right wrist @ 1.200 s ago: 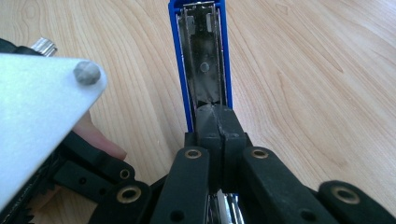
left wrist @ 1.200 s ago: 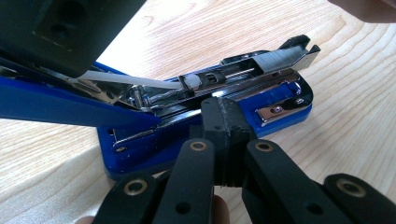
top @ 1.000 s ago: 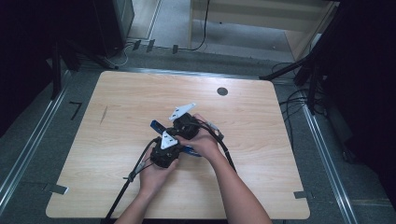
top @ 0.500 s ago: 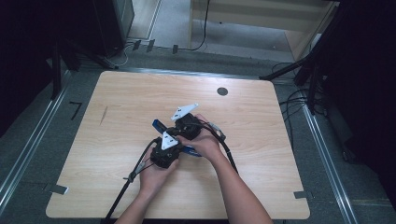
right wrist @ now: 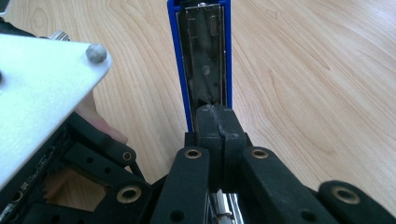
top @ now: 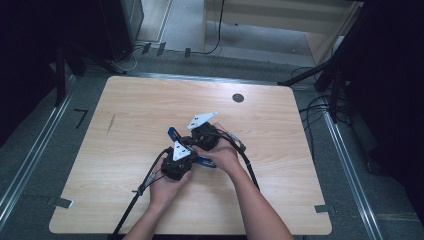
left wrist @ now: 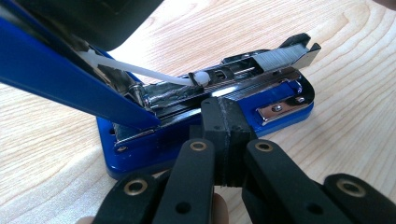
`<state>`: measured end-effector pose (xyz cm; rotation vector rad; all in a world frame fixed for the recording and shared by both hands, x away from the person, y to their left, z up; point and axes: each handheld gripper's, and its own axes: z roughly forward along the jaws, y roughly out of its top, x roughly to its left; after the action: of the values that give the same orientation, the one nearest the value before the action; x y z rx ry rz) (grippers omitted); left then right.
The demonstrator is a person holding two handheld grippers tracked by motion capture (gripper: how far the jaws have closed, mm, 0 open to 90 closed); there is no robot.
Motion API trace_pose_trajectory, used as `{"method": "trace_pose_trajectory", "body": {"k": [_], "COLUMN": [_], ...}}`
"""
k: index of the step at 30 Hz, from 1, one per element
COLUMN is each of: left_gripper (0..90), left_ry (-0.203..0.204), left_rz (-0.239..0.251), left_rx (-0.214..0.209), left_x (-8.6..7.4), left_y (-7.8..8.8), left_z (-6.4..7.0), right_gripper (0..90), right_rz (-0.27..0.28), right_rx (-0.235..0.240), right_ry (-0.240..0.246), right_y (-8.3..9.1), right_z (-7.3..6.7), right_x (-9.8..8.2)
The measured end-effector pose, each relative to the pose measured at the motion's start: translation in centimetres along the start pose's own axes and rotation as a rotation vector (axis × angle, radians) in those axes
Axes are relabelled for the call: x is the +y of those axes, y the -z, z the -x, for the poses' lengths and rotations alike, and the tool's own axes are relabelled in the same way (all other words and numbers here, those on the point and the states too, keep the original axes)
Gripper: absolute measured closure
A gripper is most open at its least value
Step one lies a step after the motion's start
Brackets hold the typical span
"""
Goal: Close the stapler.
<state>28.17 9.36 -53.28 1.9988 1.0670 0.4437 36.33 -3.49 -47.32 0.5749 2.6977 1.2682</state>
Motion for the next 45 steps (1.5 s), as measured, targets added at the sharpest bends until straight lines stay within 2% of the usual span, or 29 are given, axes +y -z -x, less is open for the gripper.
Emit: {"method": "trace_pose_trajectory", "body": {"k": [13, 29, 45], "left_gripper": [90.0, 90.0, 90.0], "left_ry": [-0.006, -0.003, -0.006], "left_rz": [0.002, 0.002, -0.001], "left_rx": [-0.002, 0.001, 0.004], "left_x": [0.0, 0.0, 0.0], "left_y": [0.0, 0.0, 0.0], "left_z": [0.0, 0.0, 0.0], "right_gripper": [90.0, 90.0, 90.0], "right_rz": [0.032, 0.06, 0.07], "right_rx": [-0.001, -0.01, -0.015], "right_ry": [-0.029, -0.034, -0.03], "right_y": [1.1, 2.1, 2.5], "right_z": [0.2, 0.3, 0.1], "right_x": [-1.0, -2.3, -2.2]}}
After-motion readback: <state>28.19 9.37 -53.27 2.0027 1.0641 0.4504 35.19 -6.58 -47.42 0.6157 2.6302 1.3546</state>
